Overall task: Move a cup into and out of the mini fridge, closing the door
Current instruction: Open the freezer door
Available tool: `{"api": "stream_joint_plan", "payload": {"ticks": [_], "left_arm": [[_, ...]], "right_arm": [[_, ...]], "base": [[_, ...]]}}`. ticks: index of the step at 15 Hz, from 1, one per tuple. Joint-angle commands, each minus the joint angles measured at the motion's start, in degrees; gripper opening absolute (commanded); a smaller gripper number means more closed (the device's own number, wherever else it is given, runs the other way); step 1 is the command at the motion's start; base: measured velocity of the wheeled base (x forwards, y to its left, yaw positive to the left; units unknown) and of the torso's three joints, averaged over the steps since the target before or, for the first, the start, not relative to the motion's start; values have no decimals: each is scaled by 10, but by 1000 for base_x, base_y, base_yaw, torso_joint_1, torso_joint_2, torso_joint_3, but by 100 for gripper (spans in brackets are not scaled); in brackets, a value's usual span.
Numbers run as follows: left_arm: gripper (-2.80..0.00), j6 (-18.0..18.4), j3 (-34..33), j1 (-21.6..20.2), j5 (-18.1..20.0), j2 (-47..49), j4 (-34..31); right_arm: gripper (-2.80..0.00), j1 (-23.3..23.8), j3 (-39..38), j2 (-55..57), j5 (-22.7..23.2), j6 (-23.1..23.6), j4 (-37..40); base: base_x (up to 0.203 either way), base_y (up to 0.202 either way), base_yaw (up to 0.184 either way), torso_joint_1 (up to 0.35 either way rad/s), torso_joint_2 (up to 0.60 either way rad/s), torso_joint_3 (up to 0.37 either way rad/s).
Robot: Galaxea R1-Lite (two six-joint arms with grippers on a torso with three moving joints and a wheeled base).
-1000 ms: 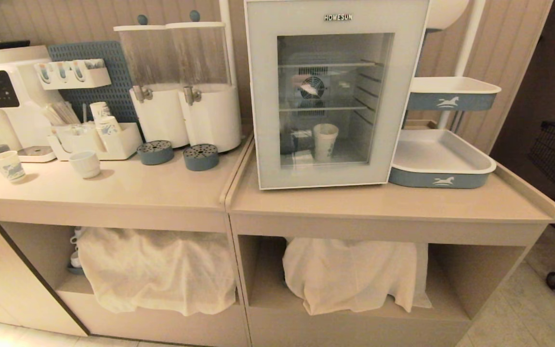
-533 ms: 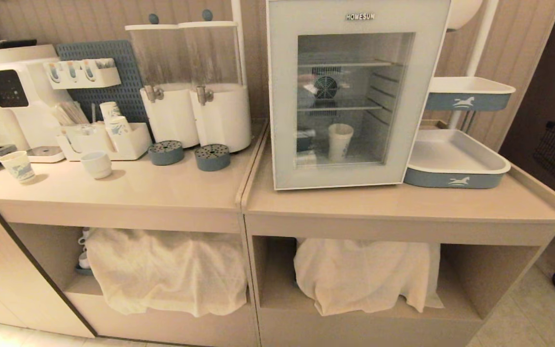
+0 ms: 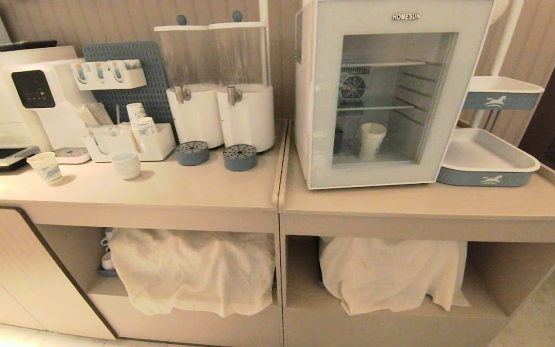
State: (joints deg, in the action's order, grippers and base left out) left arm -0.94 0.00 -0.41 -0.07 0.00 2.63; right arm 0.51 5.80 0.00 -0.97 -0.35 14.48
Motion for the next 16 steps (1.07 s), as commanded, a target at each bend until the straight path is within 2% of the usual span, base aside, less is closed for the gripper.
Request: {"api": "stream_joint_plan", "payload": {"ticks": [1, 7, 16], "left_arm": [[0, 0, -11, 0, 0, 1, 0], [0, 0, -11, 0, 0, 0, 0], [0, 0, -11, 0, 0, 1, 0]], "right_arm": [[-280, 0, 0, 1, 0, 0, 1], [-280, 0, 0, 1, 0, -1, 0], [-280, 0, 0, 1, 0, -1, 0]], "base": [[0, 191, 3, 2, 2, 2], [0, 176, 1, 3, 2, 3], [-2, 21, 0, 1, 0, 0]]}}
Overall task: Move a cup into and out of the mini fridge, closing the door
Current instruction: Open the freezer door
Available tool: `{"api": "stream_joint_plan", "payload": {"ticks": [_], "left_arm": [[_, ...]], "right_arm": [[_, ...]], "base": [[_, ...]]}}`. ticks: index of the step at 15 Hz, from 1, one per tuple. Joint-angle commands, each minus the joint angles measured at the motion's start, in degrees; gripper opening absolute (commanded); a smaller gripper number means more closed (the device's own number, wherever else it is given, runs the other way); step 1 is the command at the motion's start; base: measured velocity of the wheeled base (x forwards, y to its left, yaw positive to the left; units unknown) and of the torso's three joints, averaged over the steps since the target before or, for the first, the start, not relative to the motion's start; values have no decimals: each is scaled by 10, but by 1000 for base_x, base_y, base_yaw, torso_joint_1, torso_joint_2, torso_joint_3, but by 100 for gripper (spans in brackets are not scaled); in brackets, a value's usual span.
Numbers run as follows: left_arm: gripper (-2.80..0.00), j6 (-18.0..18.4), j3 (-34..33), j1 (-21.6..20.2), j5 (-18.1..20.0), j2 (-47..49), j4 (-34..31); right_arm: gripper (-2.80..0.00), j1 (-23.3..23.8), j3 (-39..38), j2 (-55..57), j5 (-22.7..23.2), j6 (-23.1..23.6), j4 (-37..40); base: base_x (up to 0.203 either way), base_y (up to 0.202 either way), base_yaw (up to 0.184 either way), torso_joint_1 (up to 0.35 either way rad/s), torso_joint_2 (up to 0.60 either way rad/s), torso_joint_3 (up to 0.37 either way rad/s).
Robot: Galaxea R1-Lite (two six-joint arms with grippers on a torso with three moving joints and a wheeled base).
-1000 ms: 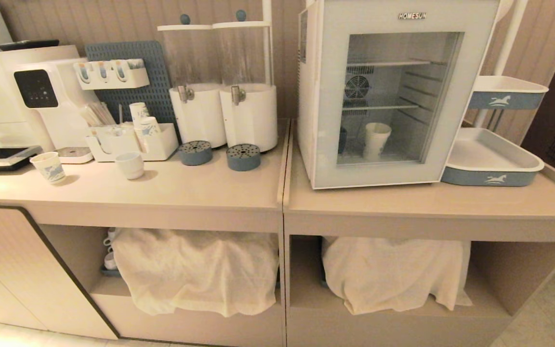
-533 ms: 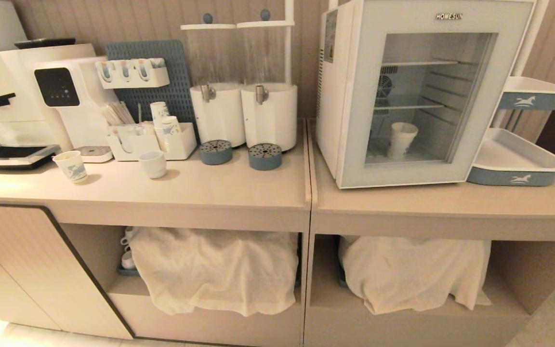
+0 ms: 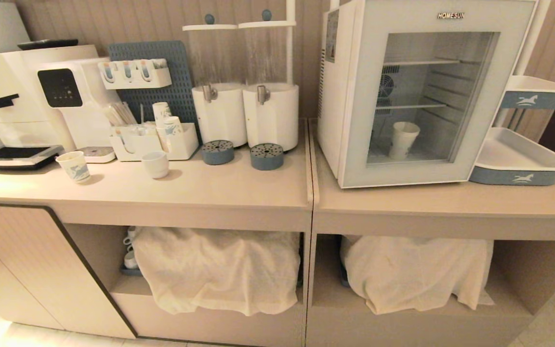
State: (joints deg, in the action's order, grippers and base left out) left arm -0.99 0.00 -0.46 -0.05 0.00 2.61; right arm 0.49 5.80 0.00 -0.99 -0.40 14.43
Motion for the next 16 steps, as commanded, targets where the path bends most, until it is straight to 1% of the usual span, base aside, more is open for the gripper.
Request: {"api": "stream_joint_plan", "payload": {"ticks": [1, 6, 16], "left_arm": [[0, -1, -11, 0, 0, 1, 0], [0, -1, -11, 0, 0, 0, 0], [0, -1, -11, 0, 0, 0, 0]], "right_arm": [[-280, 0, 0, 1, 0, 0, 1], [-280, 0, 0, 1, 0, 0, 1], [-280, 0, 0, 1, 0, 0, 1]], "base": [[-3, 140, -1, 5, 4, 5], [0, 176, 0, 2, 2, 2], [0, 6, 0, 1, 1, 0]]}}
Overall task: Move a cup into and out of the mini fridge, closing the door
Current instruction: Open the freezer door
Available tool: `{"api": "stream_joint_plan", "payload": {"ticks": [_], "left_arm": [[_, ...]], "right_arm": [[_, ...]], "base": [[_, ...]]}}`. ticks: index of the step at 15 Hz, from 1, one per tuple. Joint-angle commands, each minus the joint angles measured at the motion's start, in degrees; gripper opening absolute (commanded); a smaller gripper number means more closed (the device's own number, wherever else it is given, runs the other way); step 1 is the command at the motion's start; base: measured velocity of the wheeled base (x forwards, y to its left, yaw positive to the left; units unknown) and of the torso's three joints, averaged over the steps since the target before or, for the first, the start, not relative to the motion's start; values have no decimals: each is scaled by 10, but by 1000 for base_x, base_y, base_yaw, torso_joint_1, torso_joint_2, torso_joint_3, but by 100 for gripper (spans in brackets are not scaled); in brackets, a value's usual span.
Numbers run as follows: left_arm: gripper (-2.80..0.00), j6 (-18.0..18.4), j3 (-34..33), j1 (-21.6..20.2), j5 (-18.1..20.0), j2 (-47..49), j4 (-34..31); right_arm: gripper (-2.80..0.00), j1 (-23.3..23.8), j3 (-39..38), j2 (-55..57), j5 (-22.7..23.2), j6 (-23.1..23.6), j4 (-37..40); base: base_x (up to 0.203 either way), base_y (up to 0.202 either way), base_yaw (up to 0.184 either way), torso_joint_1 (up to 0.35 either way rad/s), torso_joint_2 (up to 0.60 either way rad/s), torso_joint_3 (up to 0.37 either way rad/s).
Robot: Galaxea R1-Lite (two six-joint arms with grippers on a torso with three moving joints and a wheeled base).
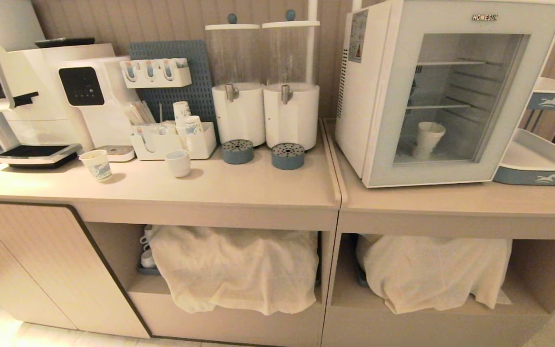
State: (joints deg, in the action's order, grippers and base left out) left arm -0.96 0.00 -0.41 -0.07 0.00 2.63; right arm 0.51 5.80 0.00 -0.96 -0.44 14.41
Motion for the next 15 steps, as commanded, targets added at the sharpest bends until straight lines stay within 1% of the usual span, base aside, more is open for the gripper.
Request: {"api": "stream_joint_plan", "payload": {"ticks": [1, 12, 15], "left_arm": [[0, 0, -11, 0, 0, 1, 0], [0, 0, -11, 0, 0, 0, 0], [0, 0, -11, 0, 0, 0, 0]], "right_arm": [[-280, 0, 0, 1, 0, 0, 1], [-280, 0, 0, 1, 0, 0, 2], [-280, 0, 0, 1, 0, 0, 1]], "base": [[0, 0, 0, 0, 0, 0], [0, 0, 0, 0, 0, 0], [7, -88, 6, 4, 3, 1]]}}
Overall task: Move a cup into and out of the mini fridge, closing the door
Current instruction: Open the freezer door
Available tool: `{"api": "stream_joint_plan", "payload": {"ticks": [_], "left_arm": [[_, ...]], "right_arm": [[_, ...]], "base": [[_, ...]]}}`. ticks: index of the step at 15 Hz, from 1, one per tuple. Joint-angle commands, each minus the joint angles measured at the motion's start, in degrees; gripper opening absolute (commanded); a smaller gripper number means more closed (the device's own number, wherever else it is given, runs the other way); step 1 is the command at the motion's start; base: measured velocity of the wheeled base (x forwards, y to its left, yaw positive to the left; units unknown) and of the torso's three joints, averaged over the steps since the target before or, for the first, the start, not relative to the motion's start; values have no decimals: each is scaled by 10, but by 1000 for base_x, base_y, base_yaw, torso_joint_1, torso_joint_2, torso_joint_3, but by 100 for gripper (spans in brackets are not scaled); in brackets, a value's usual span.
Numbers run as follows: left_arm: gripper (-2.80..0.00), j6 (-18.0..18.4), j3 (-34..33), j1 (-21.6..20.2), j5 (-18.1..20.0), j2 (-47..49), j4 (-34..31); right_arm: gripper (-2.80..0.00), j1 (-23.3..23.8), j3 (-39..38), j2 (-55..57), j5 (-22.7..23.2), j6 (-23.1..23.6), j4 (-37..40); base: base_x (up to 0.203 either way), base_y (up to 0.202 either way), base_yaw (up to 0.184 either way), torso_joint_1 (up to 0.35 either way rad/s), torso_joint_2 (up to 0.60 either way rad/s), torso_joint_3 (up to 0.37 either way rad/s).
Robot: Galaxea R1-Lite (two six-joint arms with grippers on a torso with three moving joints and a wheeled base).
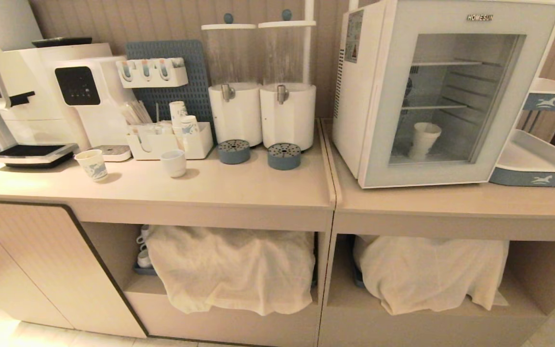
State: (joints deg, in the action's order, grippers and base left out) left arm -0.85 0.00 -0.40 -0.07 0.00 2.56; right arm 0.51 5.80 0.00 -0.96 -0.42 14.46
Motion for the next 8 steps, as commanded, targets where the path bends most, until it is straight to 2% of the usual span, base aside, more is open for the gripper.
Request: {"api": "stream_joint_plan", "payload": {"ticks": [1, 8], "left_arm": [[0, -1, -11, 0, 0, 1, 1], [0, -1, -11, 0, 0, 1, 1]], "right_arm": [[-280, -1, 0, 1, 0, 0, 0], [-280, 0, 0, 1, 0, 0, 0]], "base": [[1, -186, 2, 1, -1, 3], [0, -197, 0, 0, 1, 2]]}}
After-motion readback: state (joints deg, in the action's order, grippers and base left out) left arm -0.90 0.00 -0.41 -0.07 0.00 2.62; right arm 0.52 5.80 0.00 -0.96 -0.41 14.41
